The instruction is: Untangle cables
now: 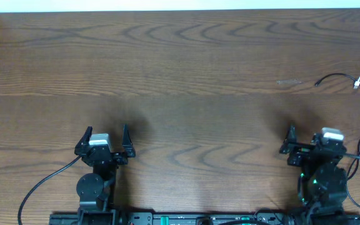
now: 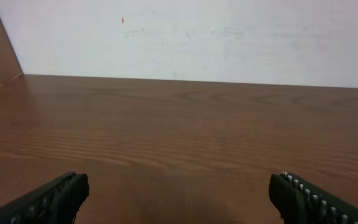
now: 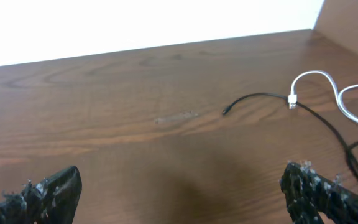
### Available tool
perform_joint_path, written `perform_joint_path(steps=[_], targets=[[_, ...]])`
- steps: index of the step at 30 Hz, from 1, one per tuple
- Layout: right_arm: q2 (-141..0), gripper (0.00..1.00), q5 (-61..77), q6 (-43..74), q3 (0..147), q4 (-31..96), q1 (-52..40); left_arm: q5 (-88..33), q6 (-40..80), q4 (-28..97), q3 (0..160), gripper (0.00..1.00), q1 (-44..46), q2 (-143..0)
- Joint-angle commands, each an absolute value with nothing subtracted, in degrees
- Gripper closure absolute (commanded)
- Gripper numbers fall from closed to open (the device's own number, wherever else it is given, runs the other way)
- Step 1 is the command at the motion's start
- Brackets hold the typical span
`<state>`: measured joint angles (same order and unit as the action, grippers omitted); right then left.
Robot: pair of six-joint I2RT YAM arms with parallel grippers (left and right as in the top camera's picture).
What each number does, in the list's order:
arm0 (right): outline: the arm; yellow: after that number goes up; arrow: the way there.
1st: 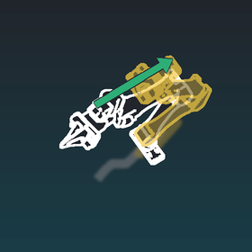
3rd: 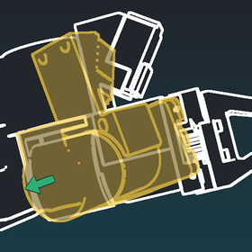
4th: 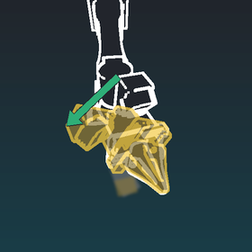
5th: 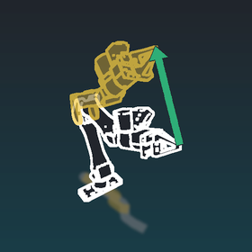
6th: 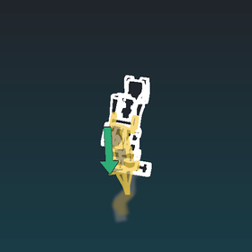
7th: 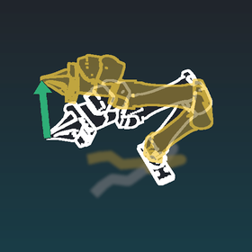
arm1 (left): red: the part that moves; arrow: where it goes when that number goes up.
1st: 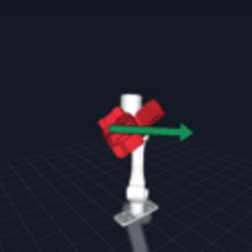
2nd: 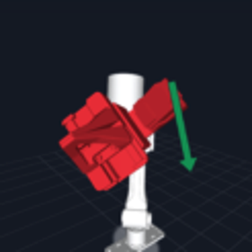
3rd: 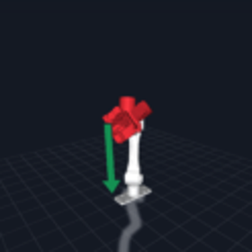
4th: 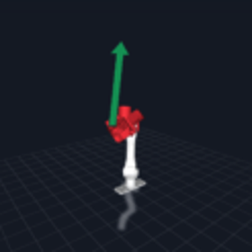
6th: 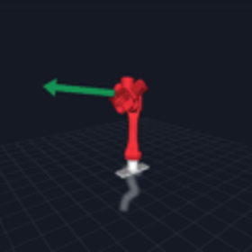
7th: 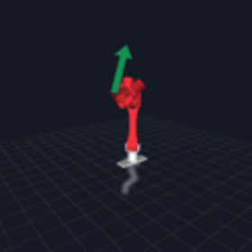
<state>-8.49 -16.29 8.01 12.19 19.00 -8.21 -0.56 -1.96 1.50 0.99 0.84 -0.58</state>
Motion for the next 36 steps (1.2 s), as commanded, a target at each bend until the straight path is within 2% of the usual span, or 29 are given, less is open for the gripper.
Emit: perform_joint_path(steps=[1, 14, 24, 36], targets=[[-2.3, 0.01, -12.2, 4.8, 8.3, 16.3, -6.7, 0.7, -2.8, 4.2, 0.2, 0.02, 0.6, -0.3], [-0.3, 0.01, -10.3, 2.5, 0.2, -2.8, -6.0, 0.7, -2.8, 4.2, 0.2, 0.02, 0.6, -0.3], [-0.3, 0.01, -5.5, -2.0, 0.3, 3.9, -6.0, 0.7, -2.8, 4.2, 0.2, 0.02, 0.6, -0.3], [-0.3, 0.01, -5.4, -3.3, 0.3, 3.9, -6.0, 0.7, -2.8, 4.2, 0.2, 0.02, 0.6, -0.3]])
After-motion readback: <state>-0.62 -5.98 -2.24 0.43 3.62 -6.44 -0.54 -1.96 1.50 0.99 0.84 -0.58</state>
